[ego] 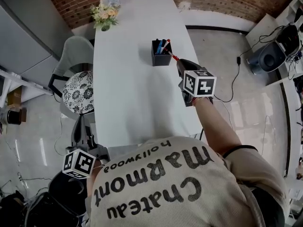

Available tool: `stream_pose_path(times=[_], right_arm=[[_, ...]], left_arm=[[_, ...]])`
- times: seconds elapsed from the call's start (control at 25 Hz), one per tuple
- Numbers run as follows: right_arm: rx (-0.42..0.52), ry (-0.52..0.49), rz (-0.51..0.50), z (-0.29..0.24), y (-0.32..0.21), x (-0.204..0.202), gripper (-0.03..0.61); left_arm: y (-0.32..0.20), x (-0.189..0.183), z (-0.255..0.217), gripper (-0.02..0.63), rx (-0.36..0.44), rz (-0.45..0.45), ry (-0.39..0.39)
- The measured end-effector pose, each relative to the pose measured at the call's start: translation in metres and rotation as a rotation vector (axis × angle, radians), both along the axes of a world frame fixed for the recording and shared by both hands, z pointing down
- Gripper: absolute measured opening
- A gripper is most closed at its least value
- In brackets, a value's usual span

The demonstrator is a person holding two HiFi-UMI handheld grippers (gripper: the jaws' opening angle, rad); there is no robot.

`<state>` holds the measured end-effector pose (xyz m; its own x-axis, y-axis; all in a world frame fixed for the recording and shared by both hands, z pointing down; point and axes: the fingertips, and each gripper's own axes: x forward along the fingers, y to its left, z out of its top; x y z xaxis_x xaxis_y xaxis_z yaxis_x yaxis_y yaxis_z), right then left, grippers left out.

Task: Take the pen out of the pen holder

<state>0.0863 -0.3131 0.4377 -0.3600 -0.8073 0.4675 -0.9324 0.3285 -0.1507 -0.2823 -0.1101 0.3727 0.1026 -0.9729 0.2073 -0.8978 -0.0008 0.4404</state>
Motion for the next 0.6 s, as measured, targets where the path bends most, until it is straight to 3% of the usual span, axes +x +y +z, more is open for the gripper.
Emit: stream_pose_path(times=[0.6], right_arm=[[-0.005, 0.013, 0.022, 0.002, 0.014, 0.004, 0.029]], left_arm=[[-0.005, 0.001, 0.004, 0.002, 0.006, 0.033, 0.013]])
